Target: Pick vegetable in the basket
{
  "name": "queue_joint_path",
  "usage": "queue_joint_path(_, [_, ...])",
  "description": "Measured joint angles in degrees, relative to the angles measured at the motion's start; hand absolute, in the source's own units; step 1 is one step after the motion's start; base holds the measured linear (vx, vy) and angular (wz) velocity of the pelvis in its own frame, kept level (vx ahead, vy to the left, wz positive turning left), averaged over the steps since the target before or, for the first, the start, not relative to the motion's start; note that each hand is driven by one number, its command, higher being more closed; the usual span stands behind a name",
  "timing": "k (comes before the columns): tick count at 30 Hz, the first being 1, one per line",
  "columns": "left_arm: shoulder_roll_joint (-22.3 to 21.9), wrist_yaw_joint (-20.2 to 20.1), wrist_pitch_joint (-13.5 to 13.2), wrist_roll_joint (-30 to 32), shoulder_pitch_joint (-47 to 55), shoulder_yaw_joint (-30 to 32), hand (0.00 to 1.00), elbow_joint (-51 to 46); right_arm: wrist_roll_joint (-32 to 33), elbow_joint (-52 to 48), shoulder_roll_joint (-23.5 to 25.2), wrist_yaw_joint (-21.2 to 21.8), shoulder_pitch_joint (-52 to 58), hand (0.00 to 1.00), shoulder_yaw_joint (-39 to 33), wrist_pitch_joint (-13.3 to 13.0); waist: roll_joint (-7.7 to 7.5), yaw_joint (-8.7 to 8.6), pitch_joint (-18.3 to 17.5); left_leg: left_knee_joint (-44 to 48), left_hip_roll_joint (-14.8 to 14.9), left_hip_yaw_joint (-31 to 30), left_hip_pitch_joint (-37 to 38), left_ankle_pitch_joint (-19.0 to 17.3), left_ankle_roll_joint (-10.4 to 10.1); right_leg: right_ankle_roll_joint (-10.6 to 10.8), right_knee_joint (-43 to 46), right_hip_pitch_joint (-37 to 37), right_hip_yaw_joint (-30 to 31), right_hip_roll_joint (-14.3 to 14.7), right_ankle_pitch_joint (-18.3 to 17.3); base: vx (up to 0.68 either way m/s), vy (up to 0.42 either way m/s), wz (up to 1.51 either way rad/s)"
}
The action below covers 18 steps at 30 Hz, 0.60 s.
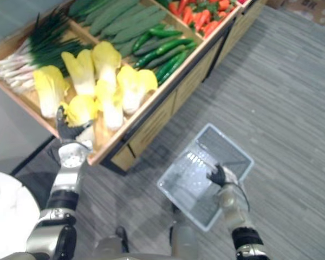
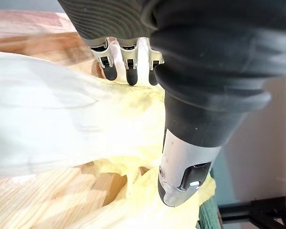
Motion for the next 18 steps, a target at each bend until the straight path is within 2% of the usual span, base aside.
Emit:
queue_joint_path(11, [0.4,3.1,1.0,0.5,-3.7,2.8,0.0,6.5,0.0,-0.4,0.0,-0.1,-0.1,1.0,1.1,-0.1,-0.64,0.02,0.8,-0.1,0.0,-0.1,-0.1,0.0,0.0,0.0,0.0,0.0,0.0,0.0,0.0,0.01,-0.008,0.0])
queue_joint_path(18, [1.9,3.5,1.8,0.7,-7.4,3.5,0.0,11.3,0.1,-0.4,0.0,-0.4,-1.0,1.0,1.3,-0.1,-1.5,-0.28,2.1,-0.2,0.0,0.9,-0.3,0.0,0.0,-0.1,0.0,-1.0,0.8,0.2,0.2,0.02,-0.013,-0.06])
